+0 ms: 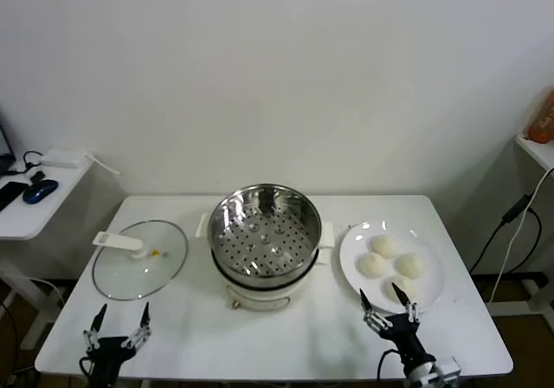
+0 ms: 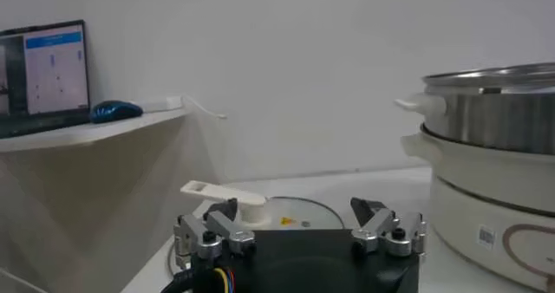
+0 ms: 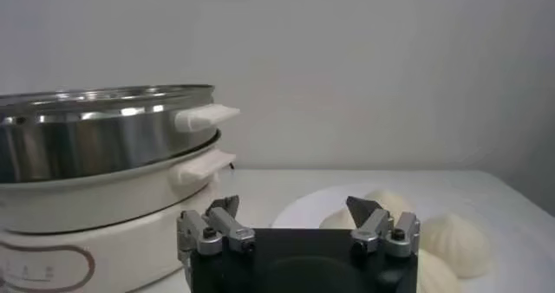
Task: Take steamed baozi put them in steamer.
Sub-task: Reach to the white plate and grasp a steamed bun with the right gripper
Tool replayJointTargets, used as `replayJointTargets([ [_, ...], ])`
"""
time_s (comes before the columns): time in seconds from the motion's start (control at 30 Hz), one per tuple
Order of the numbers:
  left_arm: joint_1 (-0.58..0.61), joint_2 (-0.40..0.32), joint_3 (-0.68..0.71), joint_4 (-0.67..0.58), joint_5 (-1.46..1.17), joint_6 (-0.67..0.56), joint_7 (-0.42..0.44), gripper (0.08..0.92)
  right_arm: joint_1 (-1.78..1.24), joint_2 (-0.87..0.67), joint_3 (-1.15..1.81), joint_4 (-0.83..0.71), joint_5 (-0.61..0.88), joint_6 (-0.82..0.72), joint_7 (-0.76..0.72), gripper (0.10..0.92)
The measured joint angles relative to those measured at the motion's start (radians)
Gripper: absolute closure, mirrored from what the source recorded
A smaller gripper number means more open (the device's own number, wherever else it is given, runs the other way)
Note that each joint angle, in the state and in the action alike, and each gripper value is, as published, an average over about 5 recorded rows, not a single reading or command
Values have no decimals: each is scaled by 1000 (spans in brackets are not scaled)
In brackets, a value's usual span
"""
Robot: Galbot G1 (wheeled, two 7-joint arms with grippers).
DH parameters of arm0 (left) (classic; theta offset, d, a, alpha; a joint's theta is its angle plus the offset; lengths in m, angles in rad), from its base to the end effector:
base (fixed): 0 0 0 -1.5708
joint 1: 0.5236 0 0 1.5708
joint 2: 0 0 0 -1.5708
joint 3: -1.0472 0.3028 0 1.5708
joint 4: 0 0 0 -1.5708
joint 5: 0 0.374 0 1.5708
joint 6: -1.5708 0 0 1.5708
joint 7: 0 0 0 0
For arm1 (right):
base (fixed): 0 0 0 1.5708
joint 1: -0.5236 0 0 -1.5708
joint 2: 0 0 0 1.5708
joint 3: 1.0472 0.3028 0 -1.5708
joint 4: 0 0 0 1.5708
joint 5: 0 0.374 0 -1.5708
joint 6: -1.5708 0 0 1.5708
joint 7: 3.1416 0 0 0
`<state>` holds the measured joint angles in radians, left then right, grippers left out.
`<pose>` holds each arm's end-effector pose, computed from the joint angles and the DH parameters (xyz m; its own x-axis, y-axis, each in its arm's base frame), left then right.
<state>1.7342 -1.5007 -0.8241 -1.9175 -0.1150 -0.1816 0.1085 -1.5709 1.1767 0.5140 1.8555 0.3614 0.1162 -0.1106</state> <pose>0.1532 0.1162 -0.3430 -0.9824 -0.1337 0.1303 -0.1185 0.9859 0.1182 0.2188 -0.0727 -0.3388 -0.9636 -0.2263 0.1422 -0.2242 0.9741 0.0307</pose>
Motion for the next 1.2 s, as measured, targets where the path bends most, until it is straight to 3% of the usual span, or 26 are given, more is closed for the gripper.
replayJointTargets([
  [0.37,-1,-5,11,-15,4,5,-2,177,153,-188,29,-34,-3,-91,-138,203],
  [0.67,6,-8,27,-15,3,3,-4,177,396,-411,-58,-182,-41,-122,-356,203],
  [0.93,-2,0,26,-11,2,3,-4,177,741,-548,-296,-367,-108,-111,-611,203],
  [1.2,-8,12,24,-9,-2,4,-4,177,1185,-575,-692,-582,-153,-77,-847,203],
])
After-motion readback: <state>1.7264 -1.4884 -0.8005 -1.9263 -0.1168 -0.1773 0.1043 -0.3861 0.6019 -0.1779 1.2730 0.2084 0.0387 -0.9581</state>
